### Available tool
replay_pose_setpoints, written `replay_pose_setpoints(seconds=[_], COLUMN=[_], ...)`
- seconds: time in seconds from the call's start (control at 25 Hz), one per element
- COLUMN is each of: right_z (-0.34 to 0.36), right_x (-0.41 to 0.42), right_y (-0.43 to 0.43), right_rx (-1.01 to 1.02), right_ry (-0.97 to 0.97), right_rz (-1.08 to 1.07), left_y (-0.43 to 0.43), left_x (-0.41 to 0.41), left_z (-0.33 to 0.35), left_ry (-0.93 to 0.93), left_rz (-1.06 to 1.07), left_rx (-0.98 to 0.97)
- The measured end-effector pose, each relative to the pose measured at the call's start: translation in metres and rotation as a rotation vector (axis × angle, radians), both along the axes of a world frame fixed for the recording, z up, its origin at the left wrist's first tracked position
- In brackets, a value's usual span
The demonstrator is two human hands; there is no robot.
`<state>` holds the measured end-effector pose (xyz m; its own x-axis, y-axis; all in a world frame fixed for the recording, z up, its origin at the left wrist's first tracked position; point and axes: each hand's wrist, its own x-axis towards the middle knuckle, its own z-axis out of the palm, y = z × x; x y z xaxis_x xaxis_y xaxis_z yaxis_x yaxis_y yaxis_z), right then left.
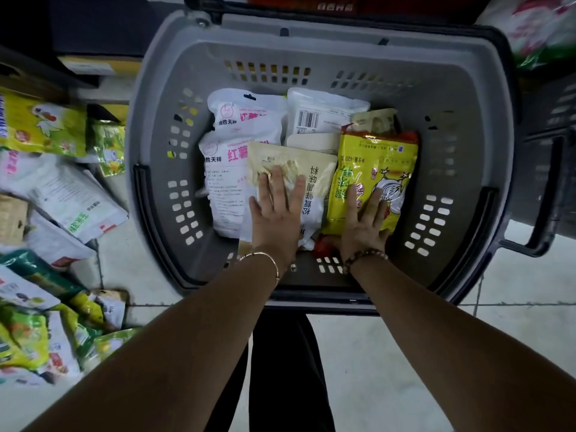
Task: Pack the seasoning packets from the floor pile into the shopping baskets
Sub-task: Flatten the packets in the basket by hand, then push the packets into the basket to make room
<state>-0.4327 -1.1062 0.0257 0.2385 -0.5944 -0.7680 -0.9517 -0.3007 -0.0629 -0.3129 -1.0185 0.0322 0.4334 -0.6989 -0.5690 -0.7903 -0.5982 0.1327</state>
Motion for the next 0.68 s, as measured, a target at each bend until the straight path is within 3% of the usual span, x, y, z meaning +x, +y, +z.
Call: replay_pose_setpoints(seconds=[0.28, 0.48, 0.68], right_z=[0.019, 0.055, 0.103], right_x=[0.012, 0.058, 0.142], right_y=[-0.013, -0.001, 0.046], right_rx=[0.020, -0.143, -0.225], right_ry=[-0.079, -0.286, -0.591], right_rz=[-0.088, -0.027, 0.046], left_y=[-0.001, 0.016, 0.081], left_x=[0.028, 0.065, 0.131], left_z=[0.024, 0.074, 0.119], left_ry=[0.160, 0.288, 0.196], left_rz=[0.003, 0.291, 0.521], left_rx=[-0.025, -0.196, -0.456])
